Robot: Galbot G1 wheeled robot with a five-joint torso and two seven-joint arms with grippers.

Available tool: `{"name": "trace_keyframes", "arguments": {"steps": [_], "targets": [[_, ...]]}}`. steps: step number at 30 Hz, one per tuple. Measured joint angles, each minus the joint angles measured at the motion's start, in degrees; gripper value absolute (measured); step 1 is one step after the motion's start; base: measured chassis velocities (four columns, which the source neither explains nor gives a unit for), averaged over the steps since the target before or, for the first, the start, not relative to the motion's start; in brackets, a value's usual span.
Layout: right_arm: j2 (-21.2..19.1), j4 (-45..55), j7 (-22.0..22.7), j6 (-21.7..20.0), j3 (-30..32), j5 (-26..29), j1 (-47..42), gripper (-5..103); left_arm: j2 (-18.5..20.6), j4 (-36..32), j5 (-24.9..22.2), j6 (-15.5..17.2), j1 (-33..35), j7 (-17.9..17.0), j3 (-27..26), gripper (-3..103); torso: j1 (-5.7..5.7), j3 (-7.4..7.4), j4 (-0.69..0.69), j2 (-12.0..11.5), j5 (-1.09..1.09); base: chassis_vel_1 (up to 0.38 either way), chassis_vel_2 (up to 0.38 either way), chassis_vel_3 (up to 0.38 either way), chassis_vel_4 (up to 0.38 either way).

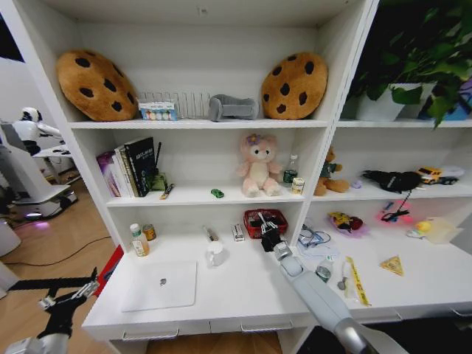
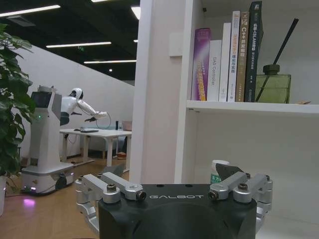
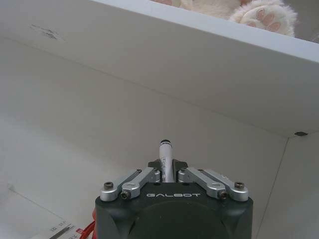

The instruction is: Organize the objects on the table.

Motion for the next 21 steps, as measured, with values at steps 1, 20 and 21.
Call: {"name": "trace_keyframes", "arguments": {"steps": [1, 20, 21], "targets": [[0.07, -0.35, -0.06, 0.21, 0.0, 0.02, 0.12, 11, 0.03, 0.0, 0.09, 0.04, -0.12, -0.06, 0.12, 100, 0.0, 0.0, 0.0, 0.0, 0.0, 0.0, 0.0, 0.0, 0.0], [1.82, -5.52, -1.03, 2.88, 0.88, 0.05, 1.77, 11, 0.13, -0.08, 0.84, 0.22, 0.03, -0.4, 0.42, 100, 0.0, 0.0, 0.0, 0.01, 0.01, 0.0, 0.0, 0.0, 0.0], [1.8, -5.51, -1.0, 2.89, 0.88, 0.03, 1.78, 11, 0.12, -0.13, 0.84, 0.21, 0.07, -0.4, 0.35, 100, 0.0, 0.0, 0.0, 0.01, 0.01, 0.0, 0.0, 0.0, 0.0]]}}
